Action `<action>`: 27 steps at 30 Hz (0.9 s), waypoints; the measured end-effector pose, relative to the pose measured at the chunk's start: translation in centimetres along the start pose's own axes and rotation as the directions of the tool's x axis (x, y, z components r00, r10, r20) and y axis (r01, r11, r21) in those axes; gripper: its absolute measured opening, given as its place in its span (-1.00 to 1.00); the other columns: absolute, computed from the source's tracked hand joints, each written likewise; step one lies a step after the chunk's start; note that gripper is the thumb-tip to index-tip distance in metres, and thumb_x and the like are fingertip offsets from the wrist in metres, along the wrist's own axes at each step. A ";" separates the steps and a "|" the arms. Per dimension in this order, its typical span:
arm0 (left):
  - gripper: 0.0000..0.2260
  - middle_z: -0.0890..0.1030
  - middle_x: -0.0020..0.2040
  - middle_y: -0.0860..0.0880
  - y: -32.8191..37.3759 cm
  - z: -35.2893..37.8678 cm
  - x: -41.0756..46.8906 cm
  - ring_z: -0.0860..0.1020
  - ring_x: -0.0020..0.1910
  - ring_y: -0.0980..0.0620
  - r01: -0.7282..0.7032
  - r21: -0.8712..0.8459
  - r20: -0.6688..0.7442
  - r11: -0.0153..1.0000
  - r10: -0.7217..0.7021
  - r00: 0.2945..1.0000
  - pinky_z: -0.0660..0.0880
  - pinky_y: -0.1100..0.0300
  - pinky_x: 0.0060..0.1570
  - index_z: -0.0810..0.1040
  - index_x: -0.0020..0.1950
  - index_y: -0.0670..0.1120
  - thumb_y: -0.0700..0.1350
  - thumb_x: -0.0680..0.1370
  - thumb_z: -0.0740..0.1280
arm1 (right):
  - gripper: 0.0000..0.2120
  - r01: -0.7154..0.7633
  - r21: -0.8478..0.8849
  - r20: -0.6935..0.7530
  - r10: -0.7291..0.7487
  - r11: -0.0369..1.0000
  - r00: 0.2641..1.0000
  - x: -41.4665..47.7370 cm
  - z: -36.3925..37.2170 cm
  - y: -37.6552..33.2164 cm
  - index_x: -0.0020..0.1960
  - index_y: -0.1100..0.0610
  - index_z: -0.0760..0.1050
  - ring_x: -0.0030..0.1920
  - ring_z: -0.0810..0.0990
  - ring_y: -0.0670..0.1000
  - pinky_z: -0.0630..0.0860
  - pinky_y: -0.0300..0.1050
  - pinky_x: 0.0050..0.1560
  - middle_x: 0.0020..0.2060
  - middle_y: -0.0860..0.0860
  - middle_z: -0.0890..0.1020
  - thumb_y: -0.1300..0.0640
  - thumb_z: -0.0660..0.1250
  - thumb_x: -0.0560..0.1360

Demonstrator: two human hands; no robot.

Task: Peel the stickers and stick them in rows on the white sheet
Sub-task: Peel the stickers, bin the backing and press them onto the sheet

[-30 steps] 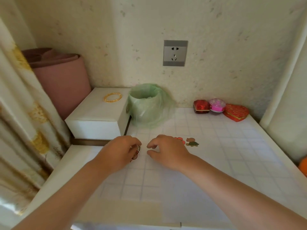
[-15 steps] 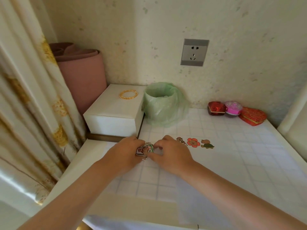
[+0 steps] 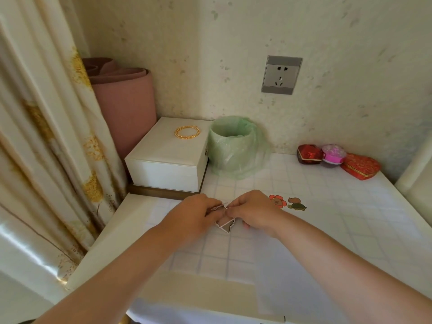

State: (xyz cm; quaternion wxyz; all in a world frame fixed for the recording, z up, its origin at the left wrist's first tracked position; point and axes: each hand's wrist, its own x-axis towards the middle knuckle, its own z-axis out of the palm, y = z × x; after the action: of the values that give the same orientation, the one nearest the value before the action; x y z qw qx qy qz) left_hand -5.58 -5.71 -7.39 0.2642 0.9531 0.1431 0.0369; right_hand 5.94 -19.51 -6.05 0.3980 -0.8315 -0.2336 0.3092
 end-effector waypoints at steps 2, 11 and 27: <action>-0.74 0.53 -0.02 0.01 0.1 -0.2 0.1 0.54 0.04 0.02 -0.012 0.109 -0.039 0.994 0.016 0.999 0.47 0.12 0.01 0.63 0.22 0.11 0.06 0.67 0.18 | -0.97 0.001 -0.048 -0.047 -0.004 0.999 0.999 0.1 -0.2 0.3 -0.18 0.09 0.70 -0.56 0.44 -0.06 0.31 -0.35 -0.55 -0.25 0.14 0.71 0.19 0.48 0.43; -0.50 0.38 0.38 0.09 -0.8 0.2 -0.3 0.27 0.39 0.04 0.013 0.254 0.074 0.967 -0.033 0.997 0.39 0.10 0.31 0.38 0.48 0.11 0.10 0.55 0.34 | -0.96 0.006 -0.166 -0.154 -0.032 0.986 0.988 0.4 -1.1 0.7 -0.25 -0.01 0.69 -0.55 0.52 -0.07 0.46 -0.24 -0.37 -0.32 -0.06 0.71 0.10 0.50 0.38; -0.70 0.59 0.17 0.19 3.3 -2.4 0.9 0.55 0.05 0.24 0.022 -0.369 -0.107 0.929 -0.066 0.992 0.49 0.41 -0.07 0.53 0.34 0.10 -0.10 0.62 0.31 | -0.90 0.049 0.161 -0.128 -0.028 0.986 0.991 -3.3 -5.3 0.5 0.03 0.10 0.66 -0.51 0.47 -0.03 0.26 -0.22 -0.47 -0.15 0.08 0.69 0.18 0.38 0.55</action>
State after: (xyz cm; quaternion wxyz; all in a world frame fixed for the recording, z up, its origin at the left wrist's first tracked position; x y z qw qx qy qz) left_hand -4.19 -6.96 -3.65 0.4293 0.8797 0.1705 0.1131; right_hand 7.40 -24.66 -2.72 0.4848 -0.8092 -0.1980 0.2665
